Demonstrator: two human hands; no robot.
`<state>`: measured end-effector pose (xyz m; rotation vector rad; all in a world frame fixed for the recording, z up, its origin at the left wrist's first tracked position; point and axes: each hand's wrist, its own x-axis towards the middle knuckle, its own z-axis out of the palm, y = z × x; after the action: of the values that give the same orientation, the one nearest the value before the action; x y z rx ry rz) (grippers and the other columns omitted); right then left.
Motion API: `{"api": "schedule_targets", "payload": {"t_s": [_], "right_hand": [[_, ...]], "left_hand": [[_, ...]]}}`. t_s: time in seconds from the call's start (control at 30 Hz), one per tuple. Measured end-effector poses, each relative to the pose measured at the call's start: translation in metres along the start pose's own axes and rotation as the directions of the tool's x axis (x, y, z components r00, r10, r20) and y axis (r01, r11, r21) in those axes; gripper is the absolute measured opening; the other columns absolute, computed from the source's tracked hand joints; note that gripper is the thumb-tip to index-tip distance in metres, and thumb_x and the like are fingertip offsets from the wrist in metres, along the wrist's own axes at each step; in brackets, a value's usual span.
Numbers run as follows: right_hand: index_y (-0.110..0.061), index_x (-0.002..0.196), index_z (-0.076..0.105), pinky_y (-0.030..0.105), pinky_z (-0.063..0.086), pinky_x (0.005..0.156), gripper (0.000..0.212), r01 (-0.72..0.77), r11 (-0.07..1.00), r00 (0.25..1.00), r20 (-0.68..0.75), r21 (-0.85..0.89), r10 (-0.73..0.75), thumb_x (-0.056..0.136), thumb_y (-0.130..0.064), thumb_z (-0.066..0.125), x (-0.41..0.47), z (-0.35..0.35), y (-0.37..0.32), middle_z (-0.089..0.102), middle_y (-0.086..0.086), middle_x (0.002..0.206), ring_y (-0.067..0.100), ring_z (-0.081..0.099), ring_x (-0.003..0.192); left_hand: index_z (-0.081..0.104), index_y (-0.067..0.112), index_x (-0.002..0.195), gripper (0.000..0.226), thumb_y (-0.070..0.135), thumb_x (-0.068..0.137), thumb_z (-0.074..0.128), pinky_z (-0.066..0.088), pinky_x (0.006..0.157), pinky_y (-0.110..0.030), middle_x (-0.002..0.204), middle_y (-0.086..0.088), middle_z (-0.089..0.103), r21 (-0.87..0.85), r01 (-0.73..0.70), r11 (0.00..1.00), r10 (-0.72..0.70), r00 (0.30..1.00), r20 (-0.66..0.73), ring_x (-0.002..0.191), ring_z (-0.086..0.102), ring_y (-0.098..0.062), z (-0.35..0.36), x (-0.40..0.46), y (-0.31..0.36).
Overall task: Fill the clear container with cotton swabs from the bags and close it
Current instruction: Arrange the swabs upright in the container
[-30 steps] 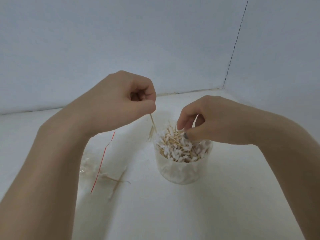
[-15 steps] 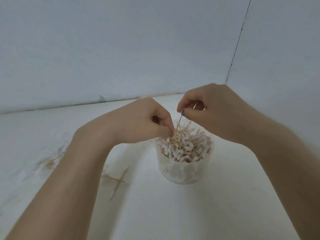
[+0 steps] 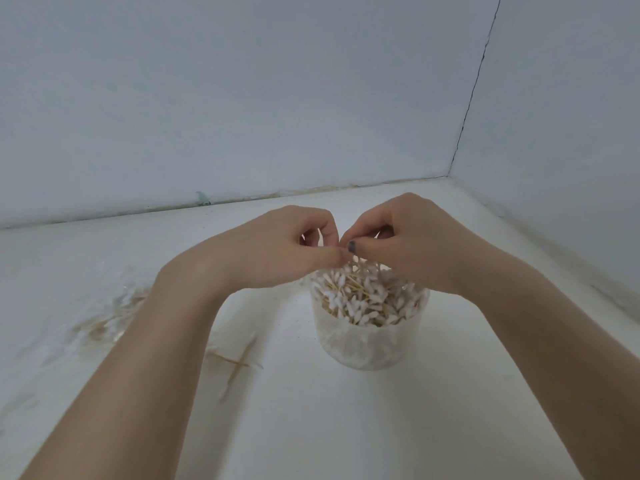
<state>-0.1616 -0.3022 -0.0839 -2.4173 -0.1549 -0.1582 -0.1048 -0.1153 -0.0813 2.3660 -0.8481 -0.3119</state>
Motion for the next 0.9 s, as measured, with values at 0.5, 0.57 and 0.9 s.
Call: {"api": "schedule_targets", "payload": {"t_s": [0.5, 0.57, 0.9], "right_hand": [[-0.029, 0.078, 0.068, 0.009, 0.039, 0.053, 0.018, 0.018, 0.993, 0.998, -0.049, -0.117, -0.024, 0.084, -0.014, 0.062, 0.0, 0.012, -0.001, 0.068, -0.011, 0.071, -0.005, 0.057, 0.059], [-0.032, 0.08, 0.073, 0.007, 0.04, 0.054, 0.026, 0.016, 0.985, 1.0, -0.013, -0.17, -0.018, 0.086, -0.011, 0.059, 0.0, 0.01, -0.002, 0.064, -0.014, 0.073, -0.007, 0.055, 0.061], [-0.039, 0.103, 0.07, 0.013, 0.036, 0.063, 0.038, 0.04, 0.971, 0.998, 0.066, -0.236, -0.025, 0.091, -0.008, 0.05, -0.007, -0.008, -0.007, 0.061, -0.019, 0.097, -0.003, 0.053, 0.076]], "left_hand": [[0.075, 0.032, 0.085, 0.018, 0.049, 0.086, 0.07, 0.052, 0.082, -0.036, 0.094, 0.007, 0.06, 0.248, 0.083, 0.965, -0.088, 0.996, 0.007, 0.086, 0.061, -0.014, 0.0, -0.007, 0.021], [0.074, 0.034, 0.088, 0.01, 0.042, 0.088, 0.07, 0.052, 0.083, -0.035, 0.092, 0.009, 0.058, 0.253, 0.067, 0.965, -0.075, 0.997, 0.025, 0.088, 0.06, -0.014, 0.0, -0.006, 0.019], [0.076, 0.04, 0.092, 0.01, 0.043, 0.089, 0.067, 0.053, 0.083, -0.033, 0.094, 0.008, 0.061, 0.206, 0.074, 0.976, -0.083, 0.996, 0.036, 0.088, 0.061, -0.01, -0.001, -0.007, 0.017]]}}
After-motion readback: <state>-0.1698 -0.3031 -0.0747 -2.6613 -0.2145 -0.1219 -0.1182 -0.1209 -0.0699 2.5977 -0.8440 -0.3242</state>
